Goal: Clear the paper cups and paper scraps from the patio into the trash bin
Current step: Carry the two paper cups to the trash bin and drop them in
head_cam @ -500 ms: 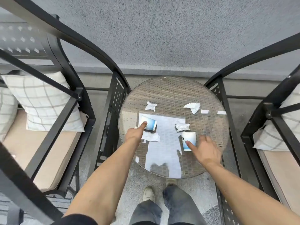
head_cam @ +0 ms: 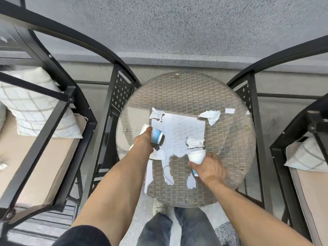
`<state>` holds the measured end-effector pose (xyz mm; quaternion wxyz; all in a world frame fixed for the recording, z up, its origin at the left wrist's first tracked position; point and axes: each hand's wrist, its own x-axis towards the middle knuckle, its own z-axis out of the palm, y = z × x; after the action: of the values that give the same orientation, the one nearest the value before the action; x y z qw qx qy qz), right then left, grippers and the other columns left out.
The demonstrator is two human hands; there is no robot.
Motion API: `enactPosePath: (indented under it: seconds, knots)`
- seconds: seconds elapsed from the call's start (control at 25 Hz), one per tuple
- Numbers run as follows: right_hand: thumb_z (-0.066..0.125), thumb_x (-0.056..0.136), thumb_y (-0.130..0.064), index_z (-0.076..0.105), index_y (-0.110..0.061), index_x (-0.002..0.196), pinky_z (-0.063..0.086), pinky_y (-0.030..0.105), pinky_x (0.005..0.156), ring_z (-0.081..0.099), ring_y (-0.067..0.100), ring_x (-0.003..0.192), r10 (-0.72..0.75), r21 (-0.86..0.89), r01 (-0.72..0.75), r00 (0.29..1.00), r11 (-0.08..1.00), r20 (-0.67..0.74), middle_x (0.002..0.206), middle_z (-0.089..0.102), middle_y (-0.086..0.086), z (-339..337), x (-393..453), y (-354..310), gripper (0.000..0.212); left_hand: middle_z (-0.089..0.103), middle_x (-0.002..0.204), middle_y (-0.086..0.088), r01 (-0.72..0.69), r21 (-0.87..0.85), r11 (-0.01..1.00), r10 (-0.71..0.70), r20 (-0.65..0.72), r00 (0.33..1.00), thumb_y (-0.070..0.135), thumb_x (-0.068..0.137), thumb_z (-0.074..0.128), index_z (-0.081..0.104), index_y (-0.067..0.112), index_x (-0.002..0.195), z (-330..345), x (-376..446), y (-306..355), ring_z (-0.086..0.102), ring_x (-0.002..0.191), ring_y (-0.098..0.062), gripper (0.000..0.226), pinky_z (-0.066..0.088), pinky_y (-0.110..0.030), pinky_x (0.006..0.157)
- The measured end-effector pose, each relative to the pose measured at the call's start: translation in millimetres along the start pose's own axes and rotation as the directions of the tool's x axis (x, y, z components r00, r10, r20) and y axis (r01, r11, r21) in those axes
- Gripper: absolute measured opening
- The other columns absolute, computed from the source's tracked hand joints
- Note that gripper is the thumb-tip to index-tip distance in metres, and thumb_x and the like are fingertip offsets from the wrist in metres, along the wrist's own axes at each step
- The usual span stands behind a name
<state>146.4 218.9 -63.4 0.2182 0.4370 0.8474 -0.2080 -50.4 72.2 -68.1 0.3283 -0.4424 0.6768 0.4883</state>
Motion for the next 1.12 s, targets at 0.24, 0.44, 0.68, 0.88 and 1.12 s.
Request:
enactPosePath:
  seconds: [0.24,0.44,0.68,0.88,1.12]
  knots:
    - [0.065,0.067,-0.066,0.055,-0.016,0.109,0.047,0.034,0.073,0.059,0.025,0.101,-0.079,0.098,0.078,0.997,0.992,0.008,0.113,0.059,0.005,-9,3,11,0.066,0.059,0.078,-0.012,-0.066,0.075,0.995,0.072,-0.071,0.995,0.056,0.065,0.077,0.054,0.010,0.112,8,5,3,0.061,0.071,-0.031,0.069,0.052,-0.039,0.080]
    - [0.064,0.067,-0.067,0.054,-0.018,0.112,0.048,0.034,0.072,0.059,0.024,0.099,-0.170,0.162,0.171,0.985,0.972,-0.021,0.113,0.059,0.003,-32,-3,10,0.067,0.061,0.110,-0.013,-0.237,0.188,0.953,0.250,-0.050,0.967,0.055,0.068,0.076,0.053,0.006,0.122,-16,-33,-14,0.059,0.099,-0.033,0.077,0.049,-0.041,0.093]
    - [0.069,0.064,-0.066,0.054,-0.021,0.112,0.049,0.037,0.075,0.057,0.024,0.102,-0.420,0.243,0.422,0.905,0.874,-0.061,0.110,0.060,0.002,-55,-24,-26,0.067,0.066,0.109,-0.009,-0.565,0.306,0.766,0.600,-0.024,0.800,0.052,0.070,0.077,0.059,0.012,0.105,-82,-91,-52,0.063,0.093,-0.024,0.056,0.053,-0.036,0.082]
    - [0.074,0.065,-0.062,0.051,-0.028,0.119,0.045,0.032,0.073,0.056,0.014,0.099,-0.682,0.278,0.659,0.731,0.699,-0.021,0.113,0.057,-0.006,-56,-76,-68,0.068,0.046,0.111,0.006,-0.712,0.392,0.583,0.800,-0.125,0.586,0.058,0.066,0.073,0.051,0.026,0.117,-169,-133,-111,0.043,0.109,-0.016,0.065,0.045,-0.033,0.091]
    - [0.078,0.058,-0.060,0.044,-0.044,0.122,0.052,0.030,0.074,0.059,0.001,0.090,-0.889,0.383,0.811,0.454,0.442,0.066,0.110,0.059,-0.018,-26,-183,-97,0.074,0.043,0.109,0.020,-0.742,0.396,0.542,0.835,-0.353,0.422,0.061,0.065,0.069,0.038,0.044,0.114,-279,-176,-225,0.034,0.106,-0.004,0.061,0.031,-0.010,0.081]
